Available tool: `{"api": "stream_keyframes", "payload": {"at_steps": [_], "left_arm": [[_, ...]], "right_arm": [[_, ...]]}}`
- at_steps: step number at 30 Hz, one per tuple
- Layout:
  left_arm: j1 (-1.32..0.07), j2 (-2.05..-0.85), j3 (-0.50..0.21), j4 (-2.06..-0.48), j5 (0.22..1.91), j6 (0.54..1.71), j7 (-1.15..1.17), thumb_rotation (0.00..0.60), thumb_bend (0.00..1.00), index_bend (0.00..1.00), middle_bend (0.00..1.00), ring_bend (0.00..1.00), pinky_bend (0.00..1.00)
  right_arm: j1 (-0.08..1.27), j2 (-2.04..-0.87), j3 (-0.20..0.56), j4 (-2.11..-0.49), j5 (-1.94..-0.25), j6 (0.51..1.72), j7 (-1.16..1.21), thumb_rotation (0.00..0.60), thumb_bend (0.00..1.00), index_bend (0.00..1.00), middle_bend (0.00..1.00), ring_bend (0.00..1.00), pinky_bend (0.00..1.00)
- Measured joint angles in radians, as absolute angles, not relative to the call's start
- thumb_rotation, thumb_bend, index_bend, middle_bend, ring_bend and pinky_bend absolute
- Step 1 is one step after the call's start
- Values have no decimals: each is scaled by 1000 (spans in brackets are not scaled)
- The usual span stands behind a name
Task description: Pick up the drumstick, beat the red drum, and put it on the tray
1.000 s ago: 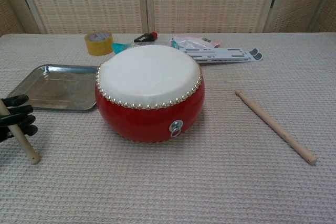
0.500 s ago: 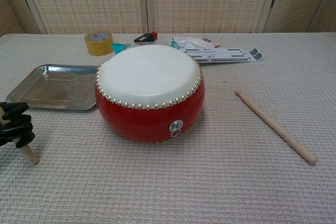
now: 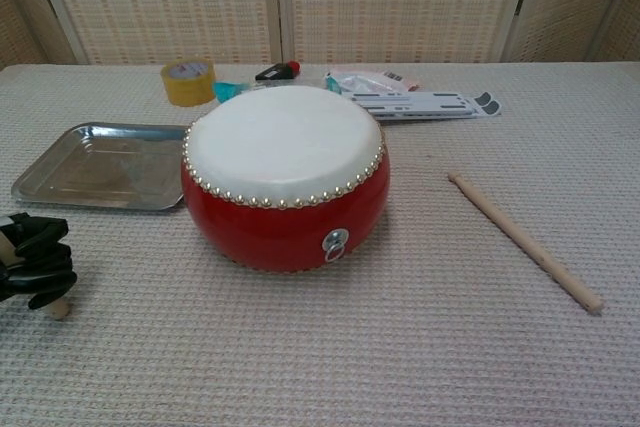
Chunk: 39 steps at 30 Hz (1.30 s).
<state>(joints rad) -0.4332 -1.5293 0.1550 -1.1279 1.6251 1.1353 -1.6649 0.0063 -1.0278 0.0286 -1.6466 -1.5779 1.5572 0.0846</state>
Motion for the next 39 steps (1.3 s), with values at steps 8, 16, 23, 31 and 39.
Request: {"api": "stream_keyframes", "payload": {"at_steps": [8,16,23,31,39], "left_arm": [[-432,-1552,151,-1125,1610,1115,-1615,600,197,906,991,881,810],[-429,-1567,129,-1131,1577,1097,-1554,600,245,998,1000,995,958],[-420,-1576,107,-1135,1553,1095,-1518,600,533,1000,1000,1000,1000],[-414,-1569,95,-1141,1548,1101,-1468,600,825,1000,1000,1000,1000],[-420,-1509,73,-1185,1559,1136,-1336,600,844,1000,1000,1000,1000]], "right_arm": [[6,-1029,29,-1646,-1579,1559,85,600,0,65,48,0,0],[4,-1031,28,-1641,-1578,1560,89,600,0,65,48,0,0],[5,-1032,28,-1639,-1578,1558,90,600,0,65,48,0,0],[5,-1034,28,-1638,-1579,1559,90,600,0,65,48,0,0],[6,-1033,38,-1636,-1585,1575,86,600,0,65,48,0,0]]}}
